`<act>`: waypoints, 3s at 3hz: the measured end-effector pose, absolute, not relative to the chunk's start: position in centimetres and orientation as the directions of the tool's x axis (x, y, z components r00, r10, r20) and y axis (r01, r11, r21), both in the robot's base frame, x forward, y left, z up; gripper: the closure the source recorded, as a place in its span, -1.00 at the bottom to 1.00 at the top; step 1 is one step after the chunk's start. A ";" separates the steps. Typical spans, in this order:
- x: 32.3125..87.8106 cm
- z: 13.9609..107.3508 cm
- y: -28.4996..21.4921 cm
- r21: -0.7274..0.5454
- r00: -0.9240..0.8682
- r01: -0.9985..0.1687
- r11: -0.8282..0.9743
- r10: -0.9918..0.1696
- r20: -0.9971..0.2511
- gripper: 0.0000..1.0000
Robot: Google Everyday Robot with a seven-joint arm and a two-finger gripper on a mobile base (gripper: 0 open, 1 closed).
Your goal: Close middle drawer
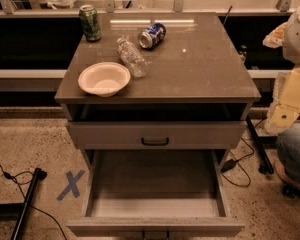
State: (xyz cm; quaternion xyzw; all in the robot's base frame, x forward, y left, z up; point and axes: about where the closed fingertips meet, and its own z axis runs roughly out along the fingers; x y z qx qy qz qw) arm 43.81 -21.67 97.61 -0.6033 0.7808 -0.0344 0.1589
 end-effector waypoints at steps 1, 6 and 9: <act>43.8 97.6 -21.7 -0.245 -0.221 -0.931 0.270 -0.953 -0.207 -1.00; 42.6 78.4 -18.3 -0.272 0.048 -0.959 0.079 -0.900 -0.433 -1.00; 41.1 65.3 -19.5 -0.228 -0.012 -0.970 0.083 -0.956 -0.295 -1.00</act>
Offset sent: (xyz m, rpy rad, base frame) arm 0.0253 0.0037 -0.0908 0.0736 -0.0706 0.0644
